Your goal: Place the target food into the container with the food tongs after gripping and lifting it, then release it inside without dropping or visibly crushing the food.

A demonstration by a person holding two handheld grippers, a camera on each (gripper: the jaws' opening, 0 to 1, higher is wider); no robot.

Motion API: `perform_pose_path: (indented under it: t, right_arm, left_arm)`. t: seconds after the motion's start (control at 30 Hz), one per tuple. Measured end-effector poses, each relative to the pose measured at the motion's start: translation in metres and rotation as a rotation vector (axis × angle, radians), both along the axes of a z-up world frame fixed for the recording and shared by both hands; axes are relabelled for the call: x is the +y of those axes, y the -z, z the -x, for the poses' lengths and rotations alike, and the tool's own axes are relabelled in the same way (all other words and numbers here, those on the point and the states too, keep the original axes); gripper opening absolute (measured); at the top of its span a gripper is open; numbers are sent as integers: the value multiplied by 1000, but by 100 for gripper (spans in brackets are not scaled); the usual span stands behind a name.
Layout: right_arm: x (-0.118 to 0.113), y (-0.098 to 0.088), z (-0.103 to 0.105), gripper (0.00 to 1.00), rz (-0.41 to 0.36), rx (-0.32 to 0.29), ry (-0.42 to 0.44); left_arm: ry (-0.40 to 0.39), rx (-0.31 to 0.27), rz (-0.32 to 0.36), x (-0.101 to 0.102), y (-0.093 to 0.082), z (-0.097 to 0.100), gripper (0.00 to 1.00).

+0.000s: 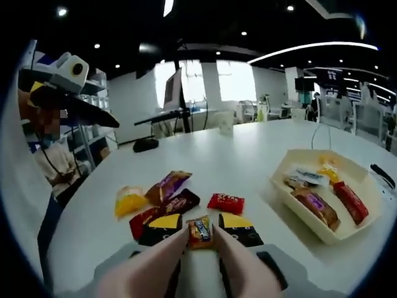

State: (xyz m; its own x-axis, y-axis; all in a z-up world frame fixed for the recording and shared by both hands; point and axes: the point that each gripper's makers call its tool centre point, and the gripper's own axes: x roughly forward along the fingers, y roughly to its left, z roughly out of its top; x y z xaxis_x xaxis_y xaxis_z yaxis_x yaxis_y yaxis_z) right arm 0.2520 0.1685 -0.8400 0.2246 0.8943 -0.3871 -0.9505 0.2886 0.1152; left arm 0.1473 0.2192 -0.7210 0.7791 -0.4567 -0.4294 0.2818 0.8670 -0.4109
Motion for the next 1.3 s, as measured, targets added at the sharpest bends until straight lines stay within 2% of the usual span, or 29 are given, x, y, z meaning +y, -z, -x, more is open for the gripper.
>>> perform_pose_path:
  t: [0.07, 0.1, 0.17, 0.4, 0.57, 0.7, 0.77, 0.87, 0.9, 0.93, 0.97, 1.0, 1.03, 1.1, 1.3]
  right_arm:
    - [1, 1, -2, 20, 26, 16, 14]
    - [2, 2, -1, 20, 64, -16, 0]
    - [3, 1, 0, 19, 71, -6, 12]
    - [2, 2, -5, 19, 60, 53, 114]
    - [1, 2, -6, 19, 62, 62, 121]
    - [0, 2, -9, 19, 47, 114, 155]
    - [-1, 2, -10, 19, 30, 136, 175]
    - [1, 2, -8, 19, 53, 121, 175]
    - [3, 1, -9, 19, 62, 133, 179]
    - [2, 2, -6, 19, 57, 220, 189]
    - [3, 1, -5, 19, 44, 249, 194]
    - [3, -9, -15, 19, -49, 262, 234]
    - [2, -8, -15, 19, -40, 280, 235]
    - [-2, -10, -17, 19, -31, 259, 233]
    - [-6, -21, -15, 19, -44, 245, 223]
  left_arm:
    - [-1, 0, 0, 0, 1, 1, 99]
    - [-2, 4, 0, 0, 2, 2, 99]
    - [-2, 6, 0, 0, 3, 4, 99]
    - [-13, 2, 5, 1, 1, 7, 98]
    - [-9, 15, 5, 3, 9, 12, 99]
    - [-28, -12, 61, 2, 1, 6, 99]
    - [-23, -27, 60, 0, -3, 3, 99]
    - [-4, -28, 38, -2, -6, 1, 99]
    - [-2, -30, 36, -2, -7, 1, 99]
    - [1, -33, 33, -2, -9, 0, 99]
    - [2, -34, 31, -2, -9, 1, 99]
    - [4, -34, 26, -1, -9, 1, 99]
    - [2, -35, 27, 0, -10, 2, 99]
    - [-2, -41, 26, 0, -12, 2, 99]
    - [-9, -48, 22, 0, -11, 4, 99]
